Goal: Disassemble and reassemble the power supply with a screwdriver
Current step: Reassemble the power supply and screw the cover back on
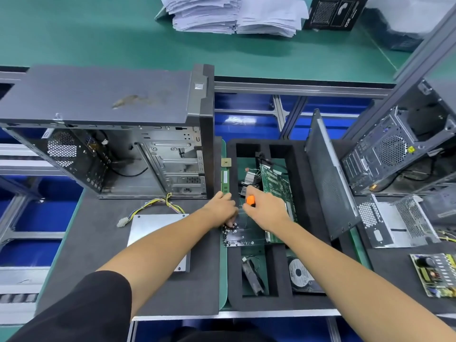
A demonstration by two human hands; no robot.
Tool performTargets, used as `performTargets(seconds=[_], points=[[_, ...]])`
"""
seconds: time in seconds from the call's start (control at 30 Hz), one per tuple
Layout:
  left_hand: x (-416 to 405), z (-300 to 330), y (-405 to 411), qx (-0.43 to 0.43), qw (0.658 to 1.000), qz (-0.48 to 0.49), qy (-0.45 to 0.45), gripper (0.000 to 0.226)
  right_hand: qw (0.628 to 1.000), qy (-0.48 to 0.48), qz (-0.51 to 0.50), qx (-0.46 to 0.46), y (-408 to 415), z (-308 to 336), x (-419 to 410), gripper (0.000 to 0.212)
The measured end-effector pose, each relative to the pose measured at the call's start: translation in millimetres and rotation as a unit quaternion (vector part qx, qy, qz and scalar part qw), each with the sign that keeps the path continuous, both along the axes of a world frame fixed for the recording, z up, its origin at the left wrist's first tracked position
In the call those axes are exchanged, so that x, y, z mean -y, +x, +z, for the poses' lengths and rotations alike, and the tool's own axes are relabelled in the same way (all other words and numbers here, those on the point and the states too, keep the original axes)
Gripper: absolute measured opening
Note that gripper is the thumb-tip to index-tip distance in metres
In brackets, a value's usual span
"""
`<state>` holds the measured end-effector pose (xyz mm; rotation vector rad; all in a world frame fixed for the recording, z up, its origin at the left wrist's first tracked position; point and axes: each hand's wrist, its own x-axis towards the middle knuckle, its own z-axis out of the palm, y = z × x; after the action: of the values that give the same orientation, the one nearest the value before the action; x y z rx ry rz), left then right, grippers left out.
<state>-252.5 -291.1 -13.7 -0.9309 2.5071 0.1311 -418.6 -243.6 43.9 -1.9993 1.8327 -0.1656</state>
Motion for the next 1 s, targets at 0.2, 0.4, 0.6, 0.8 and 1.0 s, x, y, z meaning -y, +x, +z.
performTargets(seconds=[0.2, 0.4, 0.6, 0.8, 1.0], points=[[2, 4, 5, -0.127, 0.983, 0.105, 0.079, 0.011, 1.000, -0.004, -0.005, -0.003, 0, 5, 1, 0.014], [-5, 9, 4, -0.291, 0.835, 0.374, 0.277, 0.030, 1.000, -0.003, -0.007, 0.008, -1, 8, 3, 0.015], [-11, 20, 14, -0.400, 0.758, 0.399, 0.324, 0.032, 0.997, -0.040, -0.024, 0.065, 10, 28, 11, 0.014], [-29, 35, 67, -0.425, 0.847, 0.228, 0.223, 0.021, 0.984, -0.082, -0.006, 0.156, 49, 54, 19, 0.011], [-57, 40, 136, -0.438, 0.823, 0.284, 0.225, 0.016, 0.974, -0.093, 0.073, 0.195, 110, 78, 10, 0.007]])
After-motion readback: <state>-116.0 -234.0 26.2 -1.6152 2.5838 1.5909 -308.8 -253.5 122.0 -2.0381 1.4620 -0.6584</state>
